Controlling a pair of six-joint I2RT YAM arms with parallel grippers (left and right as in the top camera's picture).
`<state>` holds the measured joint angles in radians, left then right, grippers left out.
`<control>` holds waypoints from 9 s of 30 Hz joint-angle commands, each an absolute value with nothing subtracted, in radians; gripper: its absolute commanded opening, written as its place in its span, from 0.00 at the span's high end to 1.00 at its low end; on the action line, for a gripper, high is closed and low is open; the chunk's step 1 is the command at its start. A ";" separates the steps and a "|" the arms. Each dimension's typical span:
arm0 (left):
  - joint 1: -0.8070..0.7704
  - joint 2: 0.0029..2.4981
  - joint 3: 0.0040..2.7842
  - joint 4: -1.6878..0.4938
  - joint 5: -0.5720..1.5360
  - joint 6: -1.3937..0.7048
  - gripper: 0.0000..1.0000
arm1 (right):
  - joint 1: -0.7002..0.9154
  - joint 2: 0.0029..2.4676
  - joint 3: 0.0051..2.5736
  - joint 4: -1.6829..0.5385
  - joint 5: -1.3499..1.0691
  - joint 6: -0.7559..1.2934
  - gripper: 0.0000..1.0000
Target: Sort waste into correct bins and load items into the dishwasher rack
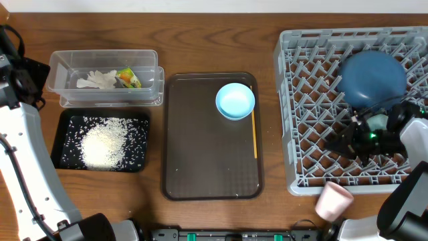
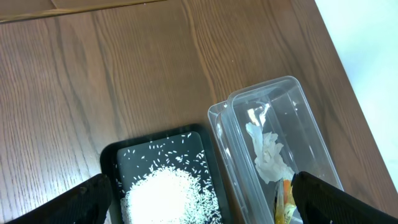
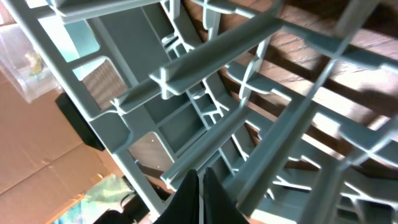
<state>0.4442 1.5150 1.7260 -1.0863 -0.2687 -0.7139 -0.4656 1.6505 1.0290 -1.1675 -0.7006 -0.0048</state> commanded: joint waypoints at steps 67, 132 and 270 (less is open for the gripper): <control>0.447 1.518 1.727 -1.095 -0.282 -0.716 0.05 | -1.114 1.010 0.874 -1.366 0.055 1.141 0.05; 0.447 1.518 1.727 -1.095 -0.282 -0.716 0.05 | -1.113 1.159 0.620 -1.222 -0.117 1.229 0.39; 0.447 1.518 1.727 -1.095 -0.282 -0.716 0.05 | 0.302 2.040 1.353 -0.108 1.583 0.072 0.63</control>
<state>0.4442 1.5150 1.7260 -1.0935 -0.2687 -0.7139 0.2707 2.0579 1.3418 -0.1066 1.5463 0.0883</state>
